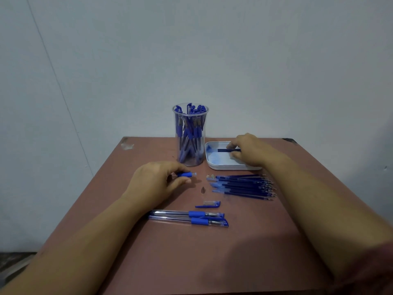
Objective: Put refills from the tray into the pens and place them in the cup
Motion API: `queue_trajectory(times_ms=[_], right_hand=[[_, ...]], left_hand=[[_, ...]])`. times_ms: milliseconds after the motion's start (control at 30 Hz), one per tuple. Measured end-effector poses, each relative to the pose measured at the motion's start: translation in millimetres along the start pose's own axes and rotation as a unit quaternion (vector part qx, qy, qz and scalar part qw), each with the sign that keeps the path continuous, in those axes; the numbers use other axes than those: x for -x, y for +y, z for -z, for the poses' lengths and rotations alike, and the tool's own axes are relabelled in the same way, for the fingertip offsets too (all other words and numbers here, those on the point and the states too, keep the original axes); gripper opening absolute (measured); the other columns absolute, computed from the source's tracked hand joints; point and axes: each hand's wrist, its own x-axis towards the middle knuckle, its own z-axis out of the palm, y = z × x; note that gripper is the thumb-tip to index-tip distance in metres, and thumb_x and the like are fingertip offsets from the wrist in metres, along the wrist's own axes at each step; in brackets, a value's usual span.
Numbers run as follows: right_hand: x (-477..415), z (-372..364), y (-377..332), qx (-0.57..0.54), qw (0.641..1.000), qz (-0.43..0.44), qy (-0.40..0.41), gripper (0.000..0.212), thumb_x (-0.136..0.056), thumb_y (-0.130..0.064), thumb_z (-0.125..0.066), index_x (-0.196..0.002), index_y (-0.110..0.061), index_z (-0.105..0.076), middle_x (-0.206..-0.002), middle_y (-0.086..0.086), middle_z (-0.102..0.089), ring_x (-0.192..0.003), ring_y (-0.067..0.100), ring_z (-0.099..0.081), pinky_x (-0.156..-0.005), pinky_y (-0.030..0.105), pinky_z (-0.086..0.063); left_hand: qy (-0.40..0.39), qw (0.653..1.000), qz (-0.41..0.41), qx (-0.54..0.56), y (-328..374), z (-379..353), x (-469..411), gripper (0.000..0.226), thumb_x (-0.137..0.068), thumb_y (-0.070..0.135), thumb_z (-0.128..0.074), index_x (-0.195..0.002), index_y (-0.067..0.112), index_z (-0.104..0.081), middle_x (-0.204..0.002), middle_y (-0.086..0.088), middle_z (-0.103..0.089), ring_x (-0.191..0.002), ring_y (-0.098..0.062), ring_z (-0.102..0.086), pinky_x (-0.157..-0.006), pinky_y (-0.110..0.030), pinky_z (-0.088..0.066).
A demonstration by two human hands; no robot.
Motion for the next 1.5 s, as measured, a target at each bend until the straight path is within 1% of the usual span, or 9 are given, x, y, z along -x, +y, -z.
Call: queue_trajectory(times_ms=[167,300,433,600,733,900,1100,1400,1500], right_hand=[[-10,-4,2,-0.007,0.999,-0.023,-0.042,0.032,-0.094,-0.021,-0.060,-0.126,-0.016,-0.063,-0.125,0.007,-0.063,-0.107,0.022,-0.058,-0.095,0.036,-0.047],[-12,-7,3,-0.016,0.999,-0.028,-0.033,0.032,-0.093,-0.021,-0.062,-0.125,-0.015,-0.064,-0.125,0.006,-0.062,-0.105,0.020,-0.057,-0.087,0.027,-0.041],[-14,-8,5,-0.023,0.998,-0.041,-0.037,0.035,-0.093,-0.023,-0.062,-0.128,-0.015,-0.062,-0.120,0.006,-0.062,-0.095,0.017,-0.053,-0.082,0.027,-0.038],[-17,-10,6,-0.024,0.999,-0.035,-0.033,0.009,-0.091,-0.020,-0.064,-0.096,-0.017,-0.070,-0.102,0.002,-0.067,-0.085,0.016,-0.058,-0.073,0.028,-0.043],[-13,-7,3,-0.017,0.998,-0.034,-0.042,0.006,-0.093,-0.022,-0.061,-0.091,-0.018,-0.064,-0.095,0.001,-0.064,-0.081,0.015,-0.056,-0.068,0.030,-0.042],[15,10,-16,-0.052,0.998,0.027,0.009,0.003,-0.095,-0.027,-0.058,-0.094,-0.025,-0.060,-0.094,-0.005,-0.063,-0.083,0.012,-0.058,-0.075,0.030,-0.048],[79,23,-40,-0.143,0.983,0.092,0.071,0.005,-0.089,-0.024,-0.069,-0.092,-0.027,-0.068,-0.083,-0.016,-0.063,-0.081,0.000,-0.058,-0.072,0.012,-0.046],[115,-10,-34,-0.277,0.946,0.103,0.131,0.024,-0.083,-0.015,-0.075,-0.087,-0.038,-0.067,-0.083,-0.010,-0.068,-0.078,0.007,-0.061,-0.070,0.011,-0.044],[115,-11,-36,-0.292,0.942,0.097,0.134,0.025,-0.084,-0.016,-0.074,-0.086,-0.040,-0.067,-0.084,-0.013,-0.068,-0.079,0.004,-0.060,-0.070,0.009,-0.043]], left_hand=[[0.001,1.000,-0.009,0.003,-1,-2,0,0.040,-0.082,0.064,-0.050,-0.101,0.038,-0.073,-0.086,0.019,-0.071,-0.067,0.002,-0.053,-0.063,-0.005,-0.034],[-0.002,1.000,-0.017,-0.002,0,-1,-1,0.032,-0.082,0.059,-0.063,-0.101,0.036,-0.073,-0.087,0.018,-0.071,-0.067,0.003,-0.053,-0.062,-0.006,-0.035],[-0.004,1.000,-0.013,-0.007,2,0,0,0.024,-0.082,0.048,-0.072,-0.102,0.036,-0.074,-0.088,0.018,-0.072,-0.067,0.004,-0.051,-0.063,-0.004,-0.032],[-0.001,1.000,-0.001,0.001,1,0,1,0.032,-0.082,0.060,-0.062,-0.102,0.038,-0.073,-0.086,0.019,-0.071,-0.065,0.002,-0.049,-0.063,-0.005,-0.032],[0.002,1.000,0.001,-0.001,0,-2,1,0.037,-0.080,0.063,-0.055,-0.102,0.039,-0.073,-0.086,0.018,-0.071,-0.066,0.002,-0.050,-0.062,-0.006,-0.034],[0.001,1.000,0.000,0.002,0,0,2,0.032,-0.083,0.061,-0.061,-0.103,0.038,-0.072,-0.087,0.019,-0.071,-0.066,0.002,-0.052,-0.063,-0.007,-0.036],[0.012,1.000,0.003,0.028,5,2,3,0.029,-0.083,0.057,-0.066,-0.102,0.037,-0.074,-0.085,0.021,-0.070,-0.067,0.005,-0.055,-0.063,-0.011,-0.042],[0.036,0.997,-0.003,0.067,16,4,7,0.037,-0.080,0.063,-0.056,-0.102,0.037,-0.073,-0.082,0.029,-0.064,-0.071,0.007,-0.057,-0.064,-0.010,-0.042],[0.036,0.997,-0.004,0.067,16,5,7,0.031,-0.081,0.058,-0.066,-0.101,0.036,-0.074,-0.083,0.027,-0.066,-0.071,0.004,-0.058,-0.064,-0.012,-0.044]])
